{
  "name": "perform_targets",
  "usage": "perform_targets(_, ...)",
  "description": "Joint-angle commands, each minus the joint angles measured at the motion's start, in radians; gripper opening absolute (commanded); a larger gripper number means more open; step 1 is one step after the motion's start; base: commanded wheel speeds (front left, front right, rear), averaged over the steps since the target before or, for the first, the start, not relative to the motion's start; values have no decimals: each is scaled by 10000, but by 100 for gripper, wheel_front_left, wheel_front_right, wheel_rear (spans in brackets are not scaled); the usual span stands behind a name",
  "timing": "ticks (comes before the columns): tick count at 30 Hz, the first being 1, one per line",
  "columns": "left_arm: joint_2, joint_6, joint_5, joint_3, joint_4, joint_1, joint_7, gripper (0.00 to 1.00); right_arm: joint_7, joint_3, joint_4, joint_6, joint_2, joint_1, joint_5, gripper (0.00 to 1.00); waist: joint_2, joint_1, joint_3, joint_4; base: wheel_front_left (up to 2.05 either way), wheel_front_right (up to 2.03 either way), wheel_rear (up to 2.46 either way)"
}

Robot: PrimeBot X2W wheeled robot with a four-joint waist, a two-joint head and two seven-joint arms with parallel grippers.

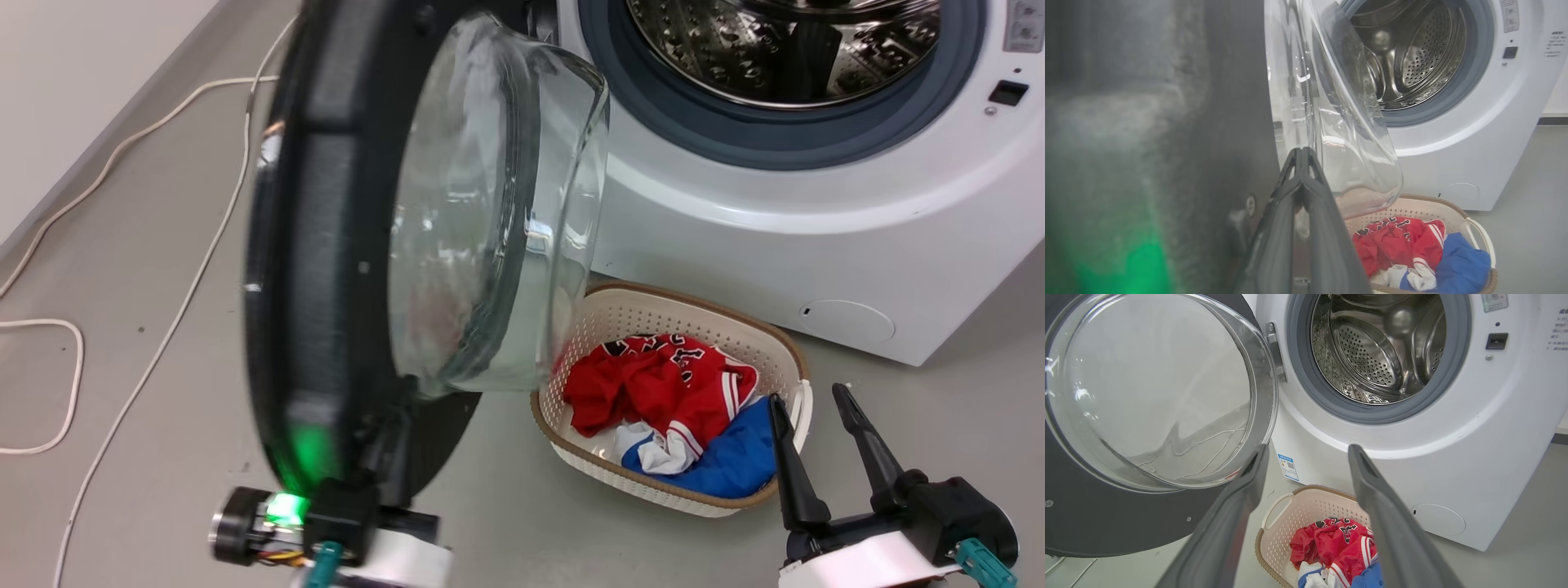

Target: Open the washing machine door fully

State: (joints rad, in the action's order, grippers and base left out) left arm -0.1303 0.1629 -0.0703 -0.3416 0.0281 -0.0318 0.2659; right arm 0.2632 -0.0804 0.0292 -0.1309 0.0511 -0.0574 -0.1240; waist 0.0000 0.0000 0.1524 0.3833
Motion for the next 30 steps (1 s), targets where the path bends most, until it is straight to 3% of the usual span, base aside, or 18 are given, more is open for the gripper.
perform_targets(1, -174, 108, -61, 418, -120, -24, -24, 0, 22, 5, -37, 2, -17, 171, 107, 100, 0, 0, 135, 60, 0, 0, 0)
perform_targets(9, -434, 238, -419, 2338, -312, -373, -24, 0, 22, -46, 14, 2, -16, 415, 377, 100, 0, 0, 556, -119, 0, 0, 0)
perform_targets(16, -322, 156, -662, 4044, -116, -707, -25, 0, 21, 57, -6, 2, -16, 518, 561, 100, 0, 0, 835, -314, 0, 0, 0)
perform_targets(30, -69, -588, -734, 6395, 1234, -1540, -27, 0, 22, -58, -24, 2, 154, 863, 650, 100, 0, 0, 1282, -688, 0, 0, 0)
